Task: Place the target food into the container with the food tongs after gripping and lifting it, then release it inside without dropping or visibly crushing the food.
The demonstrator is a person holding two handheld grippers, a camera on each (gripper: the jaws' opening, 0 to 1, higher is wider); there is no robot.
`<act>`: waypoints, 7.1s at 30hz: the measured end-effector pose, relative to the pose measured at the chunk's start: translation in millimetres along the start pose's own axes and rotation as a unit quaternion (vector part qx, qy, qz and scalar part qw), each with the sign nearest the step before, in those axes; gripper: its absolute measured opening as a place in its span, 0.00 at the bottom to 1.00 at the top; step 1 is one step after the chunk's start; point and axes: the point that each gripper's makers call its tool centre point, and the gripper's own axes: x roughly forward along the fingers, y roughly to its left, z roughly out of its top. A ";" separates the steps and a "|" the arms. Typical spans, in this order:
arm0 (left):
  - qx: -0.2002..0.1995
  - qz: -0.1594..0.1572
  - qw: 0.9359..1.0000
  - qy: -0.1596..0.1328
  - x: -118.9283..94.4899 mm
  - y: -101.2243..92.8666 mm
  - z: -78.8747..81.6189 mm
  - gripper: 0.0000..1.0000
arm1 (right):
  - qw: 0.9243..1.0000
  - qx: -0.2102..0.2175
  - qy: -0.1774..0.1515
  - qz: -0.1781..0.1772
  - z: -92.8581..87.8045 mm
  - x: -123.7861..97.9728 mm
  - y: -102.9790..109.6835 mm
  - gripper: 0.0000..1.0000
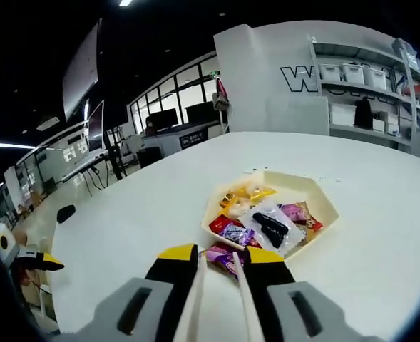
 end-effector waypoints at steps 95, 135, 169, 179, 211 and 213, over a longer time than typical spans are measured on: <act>0.004 0.001 1.000 0.005 -1.0 -2.2 -0.3 0.98 | 0.999 -0.009 0.034 0.022 -27.8 -2.4 17.3 0.22; 0.008 -0.024 1.000 -0.005 6.1 -20.9 4.3 0.98 | 0.996 0.082 0.025 0.019 -57.2 -63.4 25.4 0.23; 0.007 -0.012 1.000 -0.001 1.4 -13.4 2.1 0.97 | 0.996 -0.060 0.057 0.019 -77.0 -27.3 23.1 0.25; 0.009 -0.017 1.000 0.001 4.3 -16.0 2.2 0.97 | 0.994 -0.083 0.067 0.016 -87.9 -23.7 20.5 0.24; 0.009 -0.015 1.000 0.003 2.2 -13.2 1.0 0.97 | 0.998 -0.054 0.002 0.019 -77.5 -41.8 23.6 0.37; 0.009 -0.018 1.000 0.001 2.6 -14.9 2.6 0.97 | 0.998 -0.052 0.003 0.018 -82.0 -43.1 24.2 0.36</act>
